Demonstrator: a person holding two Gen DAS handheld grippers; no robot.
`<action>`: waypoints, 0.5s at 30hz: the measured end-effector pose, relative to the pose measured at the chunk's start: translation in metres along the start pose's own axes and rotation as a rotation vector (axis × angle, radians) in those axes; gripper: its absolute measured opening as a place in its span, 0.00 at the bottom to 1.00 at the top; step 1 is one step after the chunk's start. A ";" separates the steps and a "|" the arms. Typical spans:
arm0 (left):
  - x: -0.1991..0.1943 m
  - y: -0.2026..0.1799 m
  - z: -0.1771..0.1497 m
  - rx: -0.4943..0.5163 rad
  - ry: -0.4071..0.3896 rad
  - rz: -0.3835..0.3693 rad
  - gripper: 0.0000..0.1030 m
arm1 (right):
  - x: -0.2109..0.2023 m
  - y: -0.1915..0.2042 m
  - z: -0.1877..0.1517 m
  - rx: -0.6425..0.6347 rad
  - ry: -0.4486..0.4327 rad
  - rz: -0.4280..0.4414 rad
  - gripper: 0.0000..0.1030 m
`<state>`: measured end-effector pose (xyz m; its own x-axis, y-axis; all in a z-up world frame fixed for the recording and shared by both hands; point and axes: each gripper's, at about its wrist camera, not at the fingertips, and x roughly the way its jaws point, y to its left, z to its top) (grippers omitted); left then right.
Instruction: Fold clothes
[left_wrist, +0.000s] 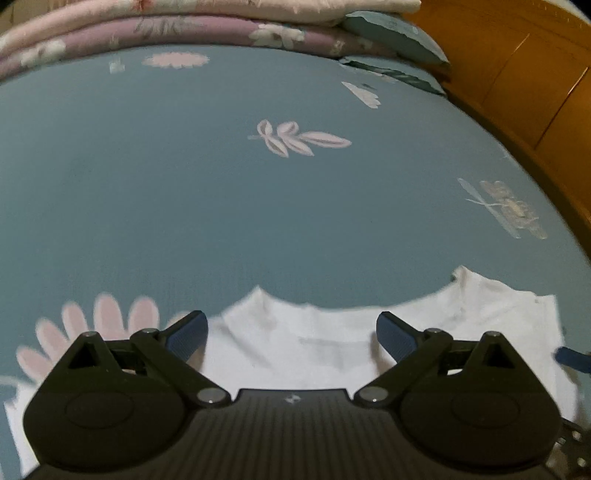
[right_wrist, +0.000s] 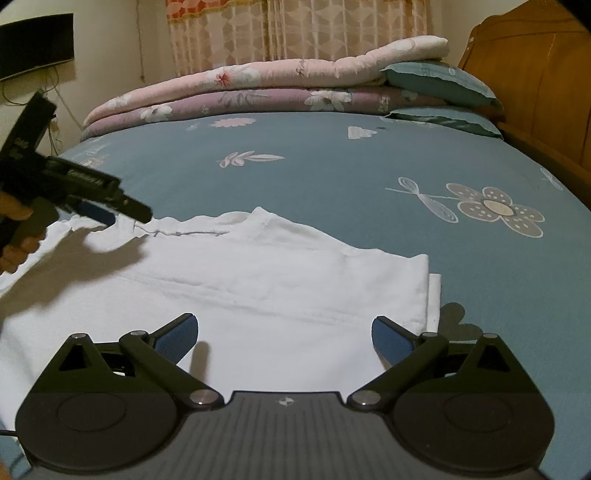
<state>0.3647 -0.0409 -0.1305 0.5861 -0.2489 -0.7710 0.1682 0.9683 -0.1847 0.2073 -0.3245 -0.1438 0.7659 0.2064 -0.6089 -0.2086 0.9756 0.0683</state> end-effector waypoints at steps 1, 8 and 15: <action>-0.001 -0.001 0.003 0.002 -0.001 0.003 0.95 | 0.000 0.000 0.000 0.001 0.001 0.000 0.99; -0.065 -0.012 0.003 0.037 -0.027 -0.009 0.95 | -0.003 -0.002 0.001 0.015 -0.022 0.000 0.99; -0.156 -0.019 -0.015 0.046 -0.060 -0.035 0.97 | -0.016 -0.003 0.004 0.063 -0.075 0.037 1.00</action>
<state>0.2581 -0.0204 -0.0154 0.6256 -0.2849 -0.7263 0.2252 0.9573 -0.1815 0.1984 -0.3308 -0.1309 0.8023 0.2449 -0.5444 -0.2008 0.9695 0.1403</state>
